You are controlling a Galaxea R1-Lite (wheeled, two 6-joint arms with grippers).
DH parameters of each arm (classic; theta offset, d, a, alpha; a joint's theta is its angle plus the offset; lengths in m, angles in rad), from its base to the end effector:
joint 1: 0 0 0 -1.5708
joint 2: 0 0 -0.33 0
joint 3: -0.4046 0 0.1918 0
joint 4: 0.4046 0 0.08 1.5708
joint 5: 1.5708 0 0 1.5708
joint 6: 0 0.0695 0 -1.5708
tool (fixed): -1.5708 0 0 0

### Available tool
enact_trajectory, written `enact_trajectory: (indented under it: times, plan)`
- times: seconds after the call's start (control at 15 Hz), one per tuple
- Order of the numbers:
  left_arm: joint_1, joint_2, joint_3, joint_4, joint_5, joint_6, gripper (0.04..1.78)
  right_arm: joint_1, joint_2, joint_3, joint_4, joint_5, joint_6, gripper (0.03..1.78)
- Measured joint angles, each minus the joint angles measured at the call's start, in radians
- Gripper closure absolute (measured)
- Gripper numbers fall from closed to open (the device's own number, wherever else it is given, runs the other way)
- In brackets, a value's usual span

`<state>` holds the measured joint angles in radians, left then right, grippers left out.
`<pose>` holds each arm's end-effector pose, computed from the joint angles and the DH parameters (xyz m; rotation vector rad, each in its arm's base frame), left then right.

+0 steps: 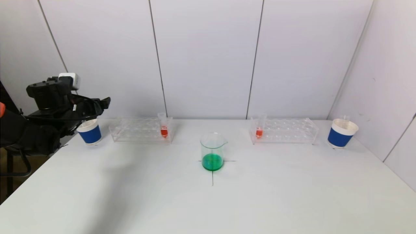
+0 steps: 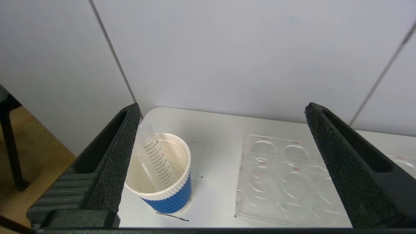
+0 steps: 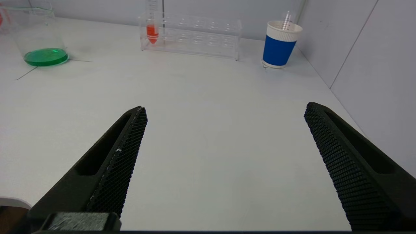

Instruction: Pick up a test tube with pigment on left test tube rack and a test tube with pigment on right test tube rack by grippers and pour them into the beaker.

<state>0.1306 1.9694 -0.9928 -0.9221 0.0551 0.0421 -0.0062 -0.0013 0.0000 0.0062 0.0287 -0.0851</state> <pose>0.4343 0.0609 0.1922 0.0399 0.0584 0.1845 -0.0043 0.0020 0.0746 -0.0850 0.0039 0.0227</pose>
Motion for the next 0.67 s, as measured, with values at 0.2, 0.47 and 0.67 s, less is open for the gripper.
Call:
enact_trajectory:
  times: [0.2, 0.47, 0.67]
  plan:
    - [-0.017, -0.126, 0.093, 0.008, -0.039, 0.001, 0.06, 0.0, 0.0, 0.0, 0.0, 0.0, 0.0, 0.05]
    - [-0.02, -0.358, 0.262, 0.02, -0.114, 0.0, 0.06, 0.0, 0.0, 0.0, 0.0, 0.0, 0.0, 0.05]
    - [-0.02, -0.575, 0.382, 0.088, -0.141, -0.001, 0.06, 0.0, 0.0, 0.0, 0.0, 0.0, 0.0, 0.05]
